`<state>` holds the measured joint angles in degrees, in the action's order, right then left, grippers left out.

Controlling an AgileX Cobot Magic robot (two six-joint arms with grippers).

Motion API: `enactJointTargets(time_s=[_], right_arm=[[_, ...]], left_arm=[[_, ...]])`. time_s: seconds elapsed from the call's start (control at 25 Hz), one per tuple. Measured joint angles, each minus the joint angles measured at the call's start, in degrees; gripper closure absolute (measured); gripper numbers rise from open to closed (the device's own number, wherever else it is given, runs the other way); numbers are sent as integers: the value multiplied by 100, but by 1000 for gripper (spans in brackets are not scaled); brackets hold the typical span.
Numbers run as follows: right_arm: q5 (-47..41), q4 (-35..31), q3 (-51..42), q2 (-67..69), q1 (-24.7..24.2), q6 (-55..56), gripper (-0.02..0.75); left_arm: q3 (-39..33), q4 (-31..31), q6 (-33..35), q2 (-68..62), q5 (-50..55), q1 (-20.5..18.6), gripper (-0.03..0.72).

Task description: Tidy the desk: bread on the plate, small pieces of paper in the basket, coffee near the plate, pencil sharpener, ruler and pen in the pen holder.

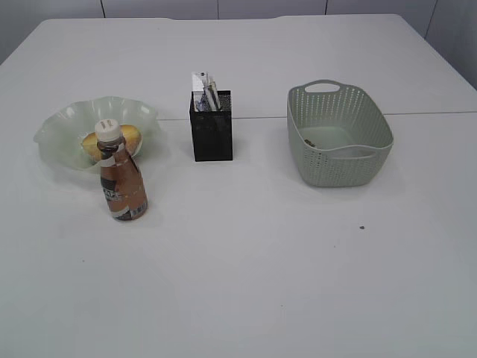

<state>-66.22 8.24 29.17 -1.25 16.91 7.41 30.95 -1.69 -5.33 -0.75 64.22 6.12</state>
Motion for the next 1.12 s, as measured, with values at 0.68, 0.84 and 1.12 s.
enactJointTargets(time_s=[0.68, 0.84, 1.12], right_arm=[[0, 132, -67, 0, -14, -26, 287], [0, 132, -67, 0, -379, -26, 287], [0, 132, -67, 0, -1458, -26, 287]], left_arm=[[-74, -22, 218, 0, -97, -12, 306], [-74, -22, 218, 0, -97, -110, 310], [-74, -22, 218, 0, -97, -582, 327]])
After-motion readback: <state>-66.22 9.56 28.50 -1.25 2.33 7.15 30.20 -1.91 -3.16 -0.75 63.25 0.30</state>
